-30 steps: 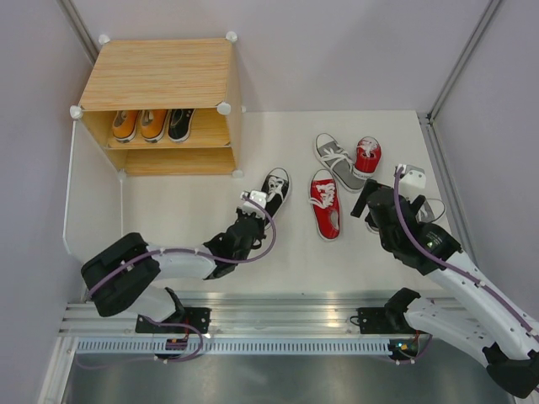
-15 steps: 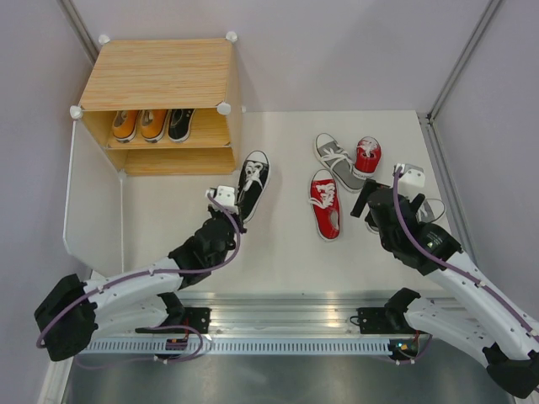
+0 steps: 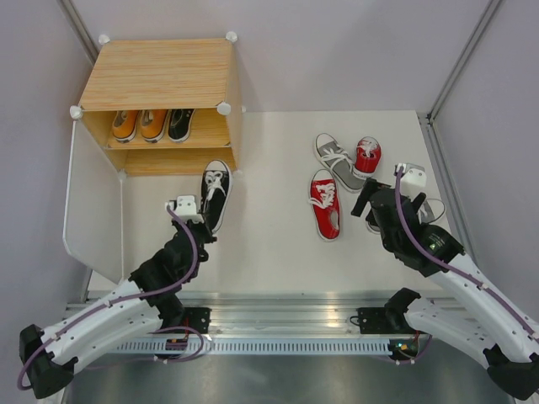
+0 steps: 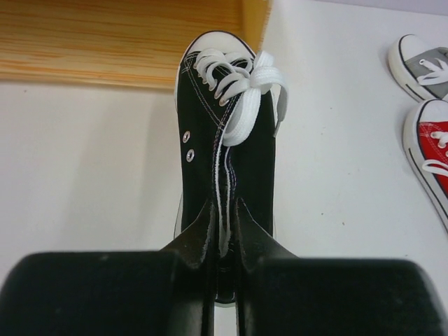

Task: Place and organize the shoes in the shoe cabinet

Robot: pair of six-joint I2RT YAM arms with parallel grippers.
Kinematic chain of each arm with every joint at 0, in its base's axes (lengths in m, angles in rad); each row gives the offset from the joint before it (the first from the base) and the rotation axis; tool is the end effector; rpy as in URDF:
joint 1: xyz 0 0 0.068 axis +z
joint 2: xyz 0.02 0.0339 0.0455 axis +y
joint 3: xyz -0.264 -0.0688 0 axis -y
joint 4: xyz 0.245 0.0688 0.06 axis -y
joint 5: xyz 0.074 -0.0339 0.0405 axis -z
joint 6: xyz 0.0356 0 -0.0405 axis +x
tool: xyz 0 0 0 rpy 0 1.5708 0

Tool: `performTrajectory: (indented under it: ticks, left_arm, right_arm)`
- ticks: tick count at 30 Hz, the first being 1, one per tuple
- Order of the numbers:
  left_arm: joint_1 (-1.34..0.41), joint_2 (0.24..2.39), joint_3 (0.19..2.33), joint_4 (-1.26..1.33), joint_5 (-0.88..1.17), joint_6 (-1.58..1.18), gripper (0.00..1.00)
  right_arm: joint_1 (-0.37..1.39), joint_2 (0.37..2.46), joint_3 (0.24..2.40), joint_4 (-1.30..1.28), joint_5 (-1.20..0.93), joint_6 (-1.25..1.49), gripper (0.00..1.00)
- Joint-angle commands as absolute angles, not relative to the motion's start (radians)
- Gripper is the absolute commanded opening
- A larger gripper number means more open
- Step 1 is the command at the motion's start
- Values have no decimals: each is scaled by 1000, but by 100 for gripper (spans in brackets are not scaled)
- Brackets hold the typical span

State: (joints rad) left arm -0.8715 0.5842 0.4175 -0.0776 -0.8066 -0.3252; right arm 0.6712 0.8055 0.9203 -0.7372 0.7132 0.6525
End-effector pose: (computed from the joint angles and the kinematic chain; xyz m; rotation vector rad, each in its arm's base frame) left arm 0.1143 -0.0960 0.2538 -0.0847 1.7391 -0.1446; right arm 0.1364 0.0785 0.3327 0.3622 1.9951 0.0430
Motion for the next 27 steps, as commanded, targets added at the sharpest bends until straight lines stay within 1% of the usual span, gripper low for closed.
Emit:
performTrajectory:
  ticks: [1,3,5,8,9,11,12,14,15,19,23,27]
  left_arm:
    - [-868,506,459,-153,-891,-377,2]
    - [-868,470,474,-166,-893,-365,2]
    - [-868,457,474,-100,-897,-291,2]
    - [-864,492,498,24,-905,-188,2]
    - [-858,533,508,49,-899,-166,2]
    - [-815,577,538,107,-873,-153,2]
    - [-758,615,548,118,-809,-156,2]
    - [-686,659,584,118,-743,-207,2]
    - [-616,675,598,123,-674,-218,2]
    - [-532,751,647,227,-577,-174,2]
    - [-512,804,742,245,-540,-144,2]
    - [-512,770,782,152,-515,-204,2]
  right_arm:
    - [670,796,928,-704,716,632,96]
    - [670,795,928,-701,718,627,96]
    - [669,792,925,-696,721,626,95]
    - [669,790,922,-692,716,621,96]
    - [670,792,923,-692,715,620,96]
    - [669,790,923,-690,712,621,95]
    - [669,787,922,-690,709,620,95]
    - [669,782,923,-693,710,618,96]
    - [670,779,926,-695,710,617,95]
    - [669,753,925,-710,735,604,96]
    - [669,733,916,-735,758,600,96]
    - [669,710,914,-752,784,601,96]
